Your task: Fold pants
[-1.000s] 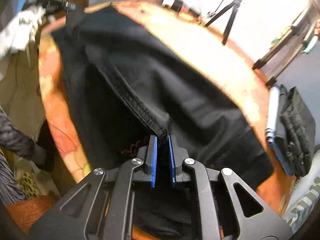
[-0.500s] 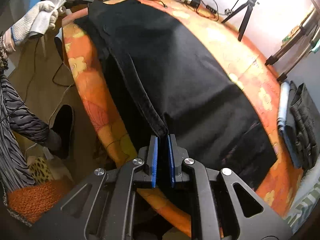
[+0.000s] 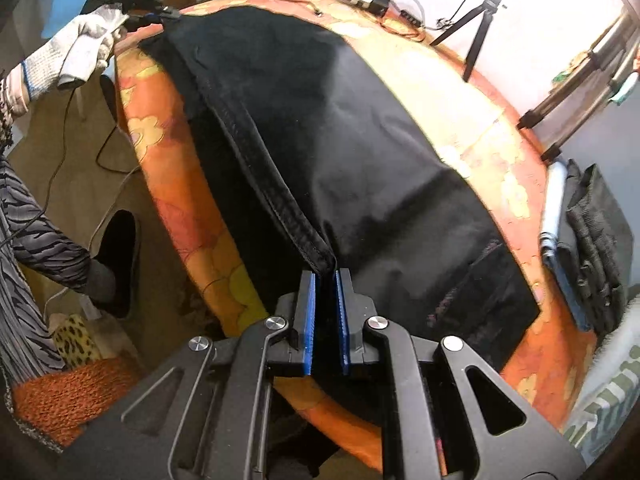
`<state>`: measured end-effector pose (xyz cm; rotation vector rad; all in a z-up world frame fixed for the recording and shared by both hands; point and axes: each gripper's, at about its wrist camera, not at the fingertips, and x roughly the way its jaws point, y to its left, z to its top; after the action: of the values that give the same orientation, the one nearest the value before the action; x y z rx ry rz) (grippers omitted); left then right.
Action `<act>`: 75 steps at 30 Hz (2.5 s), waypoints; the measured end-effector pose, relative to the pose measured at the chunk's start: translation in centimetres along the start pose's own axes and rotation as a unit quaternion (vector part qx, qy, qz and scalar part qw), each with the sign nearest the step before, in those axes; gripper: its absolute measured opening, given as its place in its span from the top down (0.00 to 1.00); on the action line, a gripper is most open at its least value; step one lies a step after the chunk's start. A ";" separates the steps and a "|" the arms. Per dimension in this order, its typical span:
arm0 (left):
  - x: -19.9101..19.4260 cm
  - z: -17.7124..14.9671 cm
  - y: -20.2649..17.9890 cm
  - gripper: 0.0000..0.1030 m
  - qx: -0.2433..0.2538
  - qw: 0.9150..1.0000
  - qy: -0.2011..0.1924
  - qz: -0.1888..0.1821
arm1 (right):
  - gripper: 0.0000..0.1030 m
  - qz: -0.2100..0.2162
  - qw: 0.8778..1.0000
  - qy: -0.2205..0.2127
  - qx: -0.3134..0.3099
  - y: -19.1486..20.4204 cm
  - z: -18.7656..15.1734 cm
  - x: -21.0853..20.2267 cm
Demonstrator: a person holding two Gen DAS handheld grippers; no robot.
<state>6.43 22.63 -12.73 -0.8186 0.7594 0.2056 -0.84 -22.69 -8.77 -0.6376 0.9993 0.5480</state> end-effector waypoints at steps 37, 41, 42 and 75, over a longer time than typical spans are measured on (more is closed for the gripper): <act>-2.1 -7.3 -14.5 0.69 0.229 0.970 0.056 -0.053 | 0.61 0.050 0.949 -0.073 0.302 -12.9 -9.5 -2.7; -0.1 -11.9 -18.5 0.69 0.278 0.950 0.110 -0.085 | 0.46 0.037 0.915 -0.092 0.392 -18.5 -11.7 -2.2; 0.5 -13.2 -19.3 0.69 0.291 0.944 0.126 -0.090 | 0.46 0.038 0.909 -0.089 0.404 -19.6 -12.1 -1.6; 2.5 -16.0 -19.0 0.69 0.310 0.935 0.160 -0.068 | 0.95 0.105 0.920 -0.020 0.378 -14.4 -17.3 -0.5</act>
<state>8.17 -2.17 -10.40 -0.2956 0.9980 -0.2942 -1.45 -44.99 -11.76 0.1728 1.1465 0.3143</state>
